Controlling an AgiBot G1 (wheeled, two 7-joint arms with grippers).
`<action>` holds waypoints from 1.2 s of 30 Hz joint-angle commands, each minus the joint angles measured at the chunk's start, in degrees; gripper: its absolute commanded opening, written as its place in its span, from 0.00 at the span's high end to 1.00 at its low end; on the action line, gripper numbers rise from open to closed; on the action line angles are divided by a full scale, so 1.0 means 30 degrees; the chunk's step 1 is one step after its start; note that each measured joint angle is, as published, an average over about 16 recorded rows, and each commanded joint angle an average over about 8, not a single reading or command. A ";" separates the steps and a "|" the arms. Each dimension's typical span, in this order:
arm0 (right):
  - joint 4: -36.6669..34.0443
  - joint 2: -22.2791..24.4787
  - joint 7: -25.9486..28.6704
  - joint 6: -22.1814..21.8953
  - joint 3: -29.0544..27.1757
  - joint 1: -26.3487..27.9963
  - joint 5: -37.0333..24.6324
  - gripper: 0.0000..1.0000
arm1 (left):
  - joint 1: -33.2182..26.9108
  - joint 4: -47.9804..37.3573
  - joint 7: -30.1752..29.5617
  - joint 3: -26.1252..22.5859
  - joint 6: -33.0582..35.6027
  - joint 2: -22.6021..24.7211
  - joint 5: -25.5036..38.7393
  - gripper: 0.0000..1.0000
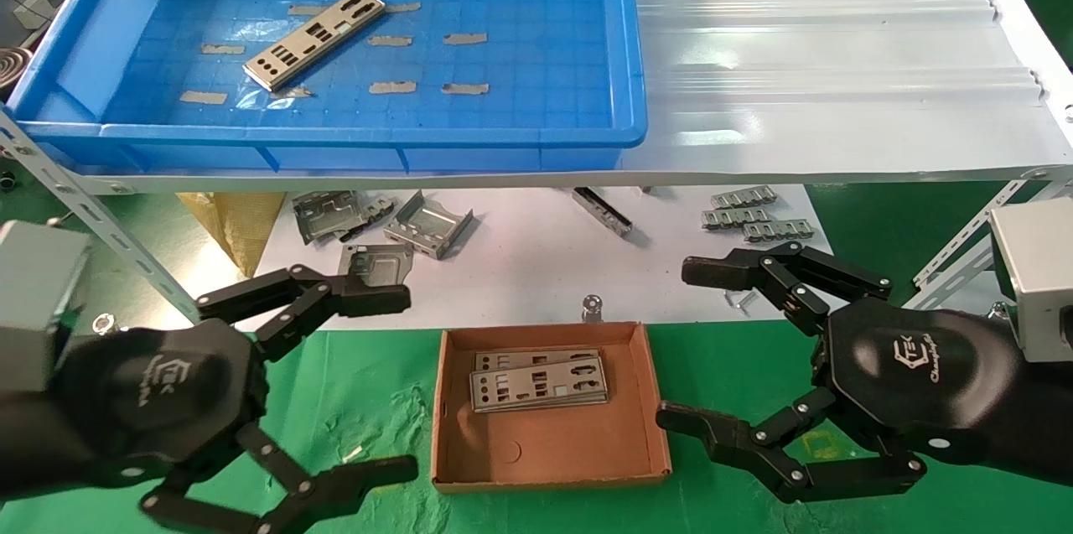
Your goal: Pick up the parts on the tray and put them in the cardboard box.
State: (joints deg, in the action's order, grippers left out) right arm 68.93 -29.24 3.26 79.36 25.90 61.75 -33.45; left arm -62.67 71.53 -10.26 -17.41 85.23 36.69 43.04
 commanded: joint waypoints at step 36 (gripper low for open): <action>-0.0003 0.0001 -0.0001 -0.0005 -0.0002 -0.0004 0.0002 0.00 | 0.0380 0.0682 -0.0165 0.0471 0.0166 -0.0560 -0.0405 0.00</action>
State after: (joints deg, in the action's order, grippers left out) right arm 68.93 -29.24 3.26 79.34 25.90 61.74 -33.44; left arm -61.53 73.59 -10.75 -15.99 85.73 35.00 41.82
